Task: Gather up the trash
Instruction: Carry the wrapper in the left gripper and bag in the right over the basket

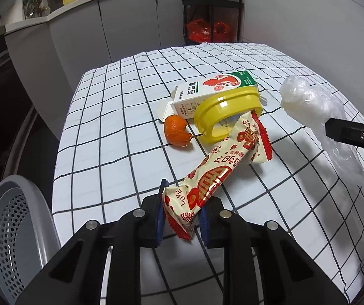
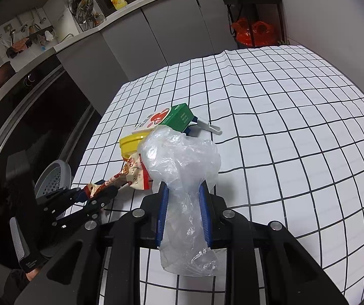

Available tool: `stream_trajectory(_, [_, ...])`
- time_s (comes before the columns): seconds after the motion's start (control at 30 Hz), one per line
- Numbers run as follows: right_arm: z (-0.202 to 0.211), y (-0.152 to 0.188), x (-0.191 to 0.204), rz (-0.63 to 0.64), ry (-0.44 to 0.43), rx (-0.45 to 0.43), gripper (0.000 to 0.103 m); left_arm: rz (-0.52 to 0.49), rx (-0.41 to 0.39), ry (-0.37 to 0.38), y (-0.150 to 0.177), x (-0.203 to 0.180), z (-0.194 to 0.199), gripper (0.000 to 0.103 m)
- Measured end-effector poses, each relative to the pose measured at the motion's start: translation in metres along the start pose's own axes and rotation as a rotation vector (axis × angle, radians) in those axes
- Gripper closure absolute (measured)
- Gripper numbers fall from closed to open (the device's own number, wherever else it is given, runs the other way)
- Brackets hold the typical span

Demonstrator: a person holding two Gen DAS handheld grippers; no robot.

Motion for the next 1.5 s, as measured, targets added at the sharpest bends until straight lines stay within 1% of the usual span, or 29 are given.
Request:
stream_trajectory(0.2, [0.007,-0.002,0.005,0.005,-0.017,-0.022,0.08,0.035,-0.041,-0.003,0.006,0.006,0.027,0.081])
stream_trajectory(0.4, [0.011,-0.001,0.014,0.017,-0.036,-0.035,0.08,0.084,-0.09,-0.023,0.009,0.019,0.052,0.081])
stream_trajectory(0.63, [0.017,-0.002,0.036,0.044,-0.074,-0.064,0.08,0.162,-0.117,-0.071,0.019,0.052,0.071,0.081])
stream_trajectory(0.8, [0.014,-0.001,0.064,0.077,-0.115,-0.064,0.08,0.233,-0.141,-0.118,0.027,0.083,0.088,0.081])
stream_trajectory(0.97, [0.005,0.003,0.099,0.113,-0.161,-0.052,0.08,0.334,-0.164,-0.178,0.045,0.121,0.11,0.081])
stream_trajectory(1.07, [-0.001,0.007,0.123,0.133,-0.196,-0.041,0.08,0.373,-0.171,-0.221,0.056,0.14,0.122,0.081])
stream_trajectory(1.3, [-0.018,0.019,0.177,0.189,-0.267,-0.006,0.08,0.448,-0.155,-0.309,0.082,0.179,0.14,0.081])
stream_trajectory(1.5, [-0.035,0.031,0.222,0.237,-0.328,0.034,0.08,0.514,-0.125,-0.386,0.106,0.21,0.151,0.081])
Point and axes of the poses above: each gripper's, at about its wrist camera, not at the fingertips, and z roughly against the way its jaws point, x to its left, y to its underside, the point moved 6 cm from there along -z, roughly the way its jaws point, and after that the axes turned 2 degrees about -x, right-handed, at the moved point
